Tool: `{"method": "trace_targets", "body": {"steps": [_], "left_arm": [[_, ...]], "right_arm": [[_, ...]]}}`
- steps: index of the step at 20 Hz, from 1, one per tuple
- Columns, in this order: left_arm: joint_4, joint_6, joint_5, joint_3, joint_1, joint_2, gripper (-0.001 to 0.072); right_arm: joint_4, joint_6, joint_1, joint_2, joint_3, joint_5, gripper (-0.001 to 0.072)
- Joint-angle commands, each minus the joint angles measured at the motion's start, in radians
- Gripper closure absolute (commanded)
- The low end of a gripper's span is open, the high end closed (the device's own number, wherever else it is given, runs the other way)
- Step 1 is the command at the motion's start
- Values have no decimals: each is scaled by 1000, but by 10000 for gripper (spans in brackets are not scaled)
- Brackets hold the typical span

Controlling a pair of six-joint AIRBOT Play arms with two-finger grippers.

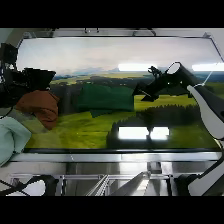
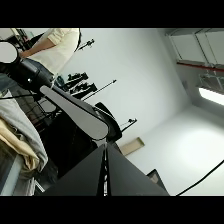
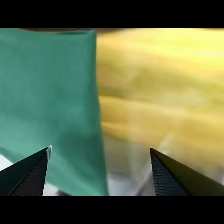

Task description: Fold the shirts.

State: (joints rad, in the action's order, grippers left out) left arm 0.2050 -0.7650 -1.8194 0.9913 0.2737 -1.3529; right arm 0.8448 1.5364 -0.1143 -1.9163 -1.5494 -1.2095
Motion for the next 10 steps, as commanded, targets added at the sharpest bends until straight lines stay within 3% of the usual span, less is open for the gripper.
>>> {"method": "trace_targets", "body": {"steps": [1,5,6,7,8,10], "left_arm": [[-2,5,-2,-10,1,2,686],[-3,5,-6,-10,0,2,686],[-3,5,-6,-10,-2,2,686],[-2,5,-7,-10,-6,2,686],[-2,5,-7,-10,-13,2,686],[-2,5,-13,-10,-33,2,686]], "right_arm": [[-217,-105,-25,-92,4,10,3],[-427,-212,-82,-142,3,45,5],[-470,-227,-90,-145,3,66,44],[-505,-246,-93,-145,2,74,299],[-549,-301,-93,-145,0,69,612],[-614,-338,-86,-137,-1,49,689]]}}
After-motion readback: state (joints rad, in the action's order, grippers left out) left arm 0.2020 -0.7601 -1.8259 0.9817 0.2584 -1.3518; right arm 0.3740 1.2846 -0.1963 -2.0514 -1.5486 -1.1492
